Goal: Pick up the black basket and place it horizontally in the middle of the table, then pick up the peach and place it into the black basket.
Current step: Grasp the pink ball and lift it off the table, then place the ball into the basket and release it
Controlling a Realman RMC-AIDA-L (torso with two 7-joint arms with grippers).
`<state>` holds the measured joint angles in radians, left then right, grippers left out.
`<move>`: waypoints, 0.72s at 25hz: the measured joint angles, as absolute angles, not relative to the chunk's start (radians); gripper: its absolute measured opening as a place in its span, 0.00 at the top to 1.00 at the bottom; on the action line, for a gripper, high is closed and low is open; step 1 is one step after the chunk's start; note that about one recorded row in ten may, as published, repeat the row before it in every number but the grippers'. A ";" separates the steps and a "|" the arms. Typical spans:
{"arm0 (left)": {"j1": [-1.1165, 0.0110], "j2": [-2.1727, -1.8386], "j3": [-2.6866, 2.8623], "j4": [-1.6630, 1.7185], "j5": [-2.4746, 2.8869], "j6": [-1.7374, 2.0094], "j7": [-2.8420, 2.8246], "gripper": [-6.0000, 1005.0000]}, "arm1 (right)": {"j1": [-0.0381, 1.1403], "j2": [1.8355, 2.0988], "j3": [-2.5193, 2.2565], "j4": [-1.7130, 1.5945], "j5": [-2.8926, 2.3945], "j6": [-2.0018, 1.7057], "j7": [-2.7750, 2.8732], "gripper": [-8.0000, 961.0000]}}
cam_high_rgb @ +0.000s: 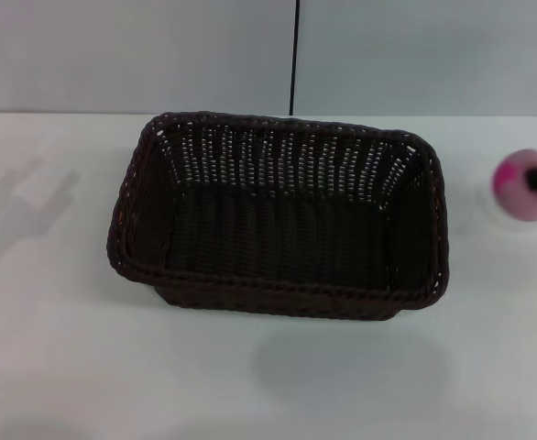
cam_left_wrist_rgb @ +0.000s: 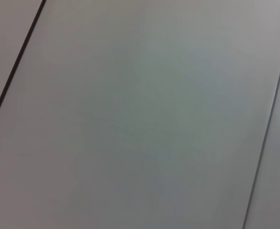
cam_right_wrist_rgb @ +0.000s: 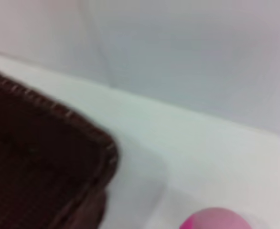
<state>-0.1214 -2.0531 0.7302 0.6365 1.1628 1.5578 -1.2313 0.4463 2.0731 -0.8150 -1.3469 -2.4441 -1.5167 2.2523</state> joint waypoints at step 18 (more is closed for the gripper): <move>-0.117 -2.055 0.730 0.636 1.166 1.557 -1.213 0.30 | 0.524 2.074 -1.062 -1.489 -2.056 -1.564 2.274 0.89</move>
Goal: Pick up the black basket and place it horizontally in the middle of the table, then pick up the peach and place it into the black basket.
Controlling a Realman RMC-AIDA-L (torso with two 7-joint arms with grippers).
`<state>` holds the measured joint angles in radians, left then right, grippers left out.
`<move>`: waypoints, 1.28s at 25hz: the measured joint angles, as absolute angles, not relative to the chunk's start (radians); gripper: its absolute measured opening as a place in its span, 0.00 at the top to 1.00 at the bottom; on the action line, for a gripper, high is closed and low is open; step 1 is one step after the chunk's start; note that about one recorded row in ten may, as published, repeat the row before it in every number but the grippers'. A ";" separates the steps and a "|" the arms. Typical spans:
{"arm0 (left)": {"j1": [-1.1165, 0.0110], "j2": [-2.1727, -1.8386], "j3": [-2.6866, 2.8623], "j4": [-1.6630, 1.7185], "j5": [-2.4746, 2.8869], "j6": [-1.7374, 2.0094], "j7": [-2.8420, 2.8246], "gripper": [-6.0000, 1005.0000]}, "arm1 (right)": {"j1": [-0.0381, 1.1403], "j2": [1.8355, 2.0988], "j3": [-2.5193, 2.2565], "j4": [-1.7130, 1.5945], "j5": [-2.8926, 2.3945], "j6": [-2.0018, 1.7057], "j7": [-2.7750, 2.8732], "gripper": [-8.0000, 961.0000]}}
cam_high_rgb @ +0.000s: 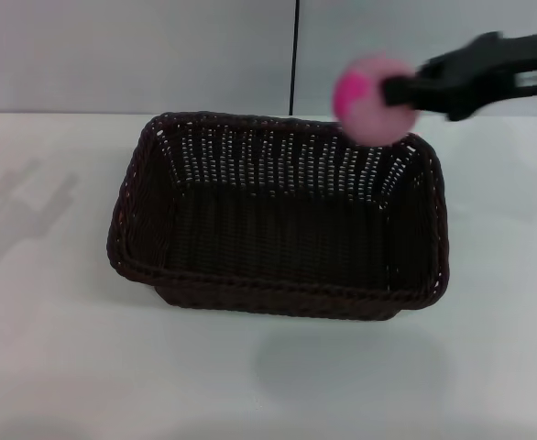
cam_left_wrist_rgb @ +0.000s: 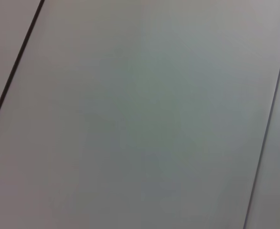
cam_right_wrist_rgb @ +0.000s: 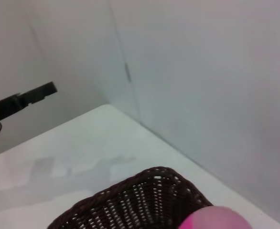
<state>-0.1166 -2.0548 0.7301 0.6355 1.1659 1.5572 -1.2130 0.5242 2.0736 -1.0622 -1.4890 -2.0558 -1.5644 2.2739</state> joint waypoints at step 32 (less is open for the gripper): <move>-0.131 -2.064 0.491 0.281 1.152 1.597 -0.782 0.30 | 0.332 2.084 -1.055 -0.406 -0.779 -1.477 0.929 0.27</move>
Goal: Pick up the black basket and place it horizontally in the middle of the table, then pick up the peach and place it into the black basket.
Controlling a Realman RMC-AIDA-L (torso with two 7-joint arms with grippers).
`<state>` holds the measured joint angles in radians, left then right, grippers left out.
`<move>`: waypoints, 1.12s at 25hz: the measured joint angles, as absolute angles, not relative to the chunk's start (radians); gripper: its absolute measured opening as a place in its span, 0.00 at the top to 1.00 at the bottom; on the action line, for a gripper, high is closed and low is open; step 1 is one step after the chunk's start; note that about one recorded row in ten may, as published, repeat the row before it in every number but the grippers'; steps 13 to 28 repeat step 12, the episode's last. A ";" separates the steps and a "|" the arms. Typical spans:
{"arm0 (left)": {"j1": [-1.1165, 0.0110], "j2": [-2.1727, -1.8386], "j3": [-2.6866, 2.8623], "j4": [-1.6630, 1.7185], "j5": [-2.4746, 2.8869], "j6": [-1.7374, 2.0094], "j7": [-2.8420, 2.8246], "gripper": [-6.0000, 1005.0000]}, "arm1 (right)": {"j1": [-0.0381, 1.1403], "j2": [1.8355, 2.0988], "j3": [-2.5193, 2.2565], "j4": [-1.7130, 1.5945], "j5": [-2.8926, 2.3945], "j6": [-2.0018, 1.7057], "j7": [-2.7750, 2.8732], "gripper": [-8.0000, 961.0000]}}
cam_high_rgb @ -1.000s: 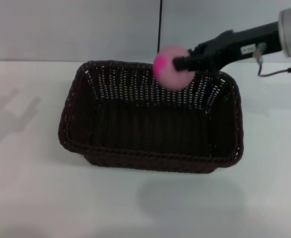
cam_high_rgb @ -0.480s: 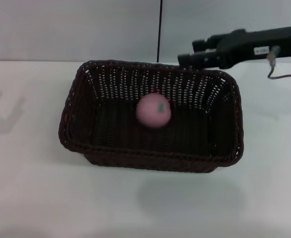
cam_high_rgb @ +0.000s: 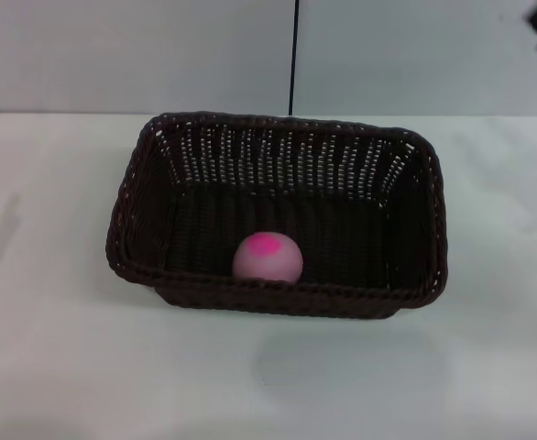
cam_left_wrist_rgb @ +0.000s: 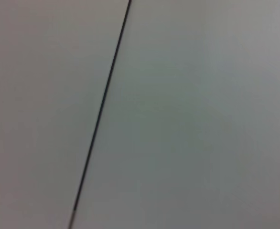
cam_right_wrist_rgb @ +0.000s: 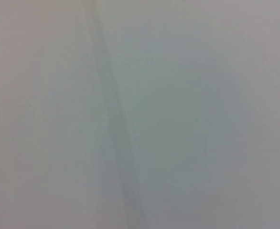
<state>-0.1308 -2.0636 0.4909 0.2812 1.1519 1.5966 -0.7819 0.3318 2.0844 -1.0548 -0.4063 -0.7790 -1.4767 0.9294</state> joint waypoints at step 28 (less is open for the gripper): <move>-0.146 -2.068 0.410 0.121 1.152 1.608 -0.572 0.30 | 0.412 2.092 -0.979 0.057 -0.497 -1.603 0.434 0.27</move>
